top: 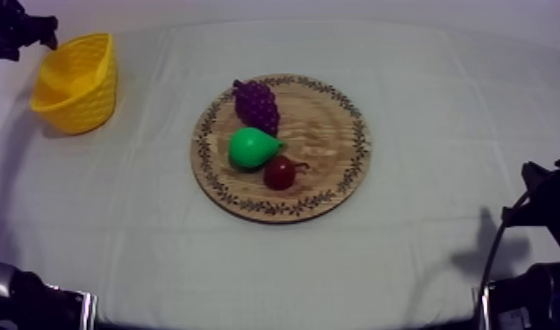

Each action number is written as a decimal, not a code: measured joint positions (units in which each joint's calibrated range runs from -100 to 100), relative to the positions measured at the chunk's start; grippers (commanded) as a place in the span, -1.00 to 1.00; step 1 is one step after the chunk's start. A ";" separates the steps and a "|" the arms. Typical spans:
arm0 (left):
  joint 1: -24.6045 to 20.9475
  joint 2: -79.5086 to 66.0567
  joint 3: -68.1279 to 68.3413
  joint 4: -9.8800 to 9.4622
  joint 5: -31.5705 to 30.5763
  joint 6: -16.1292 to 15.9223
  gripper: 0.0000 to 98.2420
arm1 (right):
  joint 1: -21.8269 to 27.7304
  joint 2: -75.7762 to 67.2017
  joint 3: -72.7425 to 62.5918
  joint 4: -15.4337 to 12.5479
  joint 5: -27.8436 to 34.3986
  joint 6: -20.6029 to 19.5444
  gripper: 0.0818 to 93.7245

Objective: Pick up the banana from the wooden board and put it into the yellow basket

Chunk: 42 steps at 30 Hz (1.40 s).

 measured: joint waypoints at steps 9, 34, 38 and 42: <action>2.52 -17.12 9.34 0.00 -0.25 -0.26 0.48 | 0.00 0.00 0.00 0.00 0.00 0.00 -0.99; 11.61 -73.45 39.23 0.76 -3.75 3.84 -0.31 | 0.00 0.00 0.00 0.00 0.00 0.00 -0.99; 11.25 -82.69 45.74 1.56 -6.39 3.47 -0.59 | 0.00 0.00 0.00 0.00 0.00 0.00 -0.99; 10.19 -92.17 53.58 3.11 -10.43 3.20 -0.81 | 0.00 0.00 0.00 0.00 0.00 0.00 -0.99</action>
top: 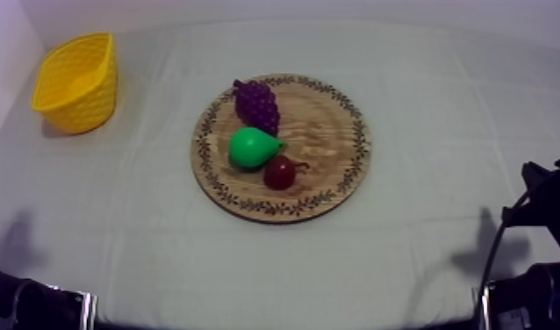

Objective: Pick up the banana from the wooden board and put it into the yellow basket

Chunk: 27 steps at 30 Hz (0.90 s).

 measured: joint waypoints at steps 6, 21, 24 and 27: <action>-1.21 -10.09 12.55 2.90 -5.77 -0.21 -0.97 | 0.00 0.00 0.00 0.00 0.00 0.00 -0.99; -3.16 -20.42 40.34 6.68 -20.09 -2.65 -1.00 | 0.00 0.00 0.00 0.00 0.01 -0.04 -0.99; -3.25 -20.55 44.41 7.54 -22.45 -3.89 -1.00 | 0.00 0.00 0.00 0.00 0.01 -0.04 -0.99; -3.25 -20.55 47.31 7.82 -23.62 -5.06 -1.00 | 0.00 0.00 0.00 0.00 0.01 -0.04 -0.99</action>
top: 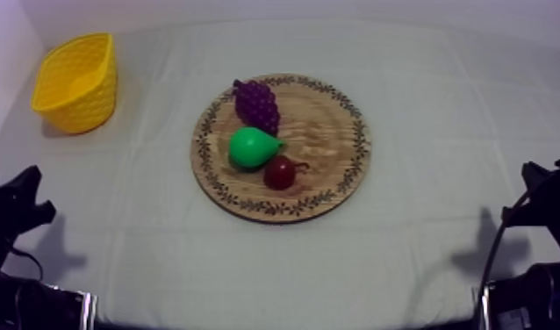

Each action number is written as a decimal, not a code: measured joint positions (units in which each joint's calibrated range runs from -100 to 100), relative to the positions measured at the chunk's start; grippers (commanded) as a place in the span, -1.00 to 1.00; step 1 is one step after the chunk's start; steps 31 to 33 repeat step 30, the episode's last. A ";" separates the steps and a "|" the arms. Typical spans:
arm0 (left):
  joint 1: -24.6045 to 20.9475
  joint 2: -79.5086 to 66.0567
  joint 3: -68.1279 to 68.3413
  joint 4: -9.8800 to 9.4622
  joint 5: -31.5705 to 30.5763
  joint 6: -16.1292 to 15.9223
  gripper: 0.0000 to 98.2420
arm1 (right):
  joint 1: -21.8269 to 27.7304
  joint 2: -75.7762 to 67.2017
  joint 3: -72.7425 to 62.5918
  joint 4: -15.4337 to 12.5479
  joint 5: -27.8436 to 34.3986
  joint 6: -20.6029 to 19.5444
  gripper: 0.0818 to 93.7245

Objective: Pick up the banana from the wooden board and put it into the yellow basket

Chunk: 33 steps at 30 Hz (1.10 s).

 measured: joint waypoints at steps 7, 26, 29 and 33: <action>0.04 -0.14 2.38 -2.07 -1.91 0.21 -1.00 | 0.00 0.00 0.00 0.00 0.00 0.00 -0.99; 0.04 -0.14 3.05 -4.20 -3.92 11.57 -1.00 | 0.00 0.00 0.00 0.00 0.00 0.00 -0.99; 0.04 -0.14 3.05 -4.20 -3.92 11.57 -1.00 | 0.00 0.00 0.00 0.00 0.00 0.00 -0.99; 0.04 -0.14 3.05 -4.20 -3.92 11.57 -1.00 | 0.00 0.00 0.00 0.00 0.00 0.00 -0.99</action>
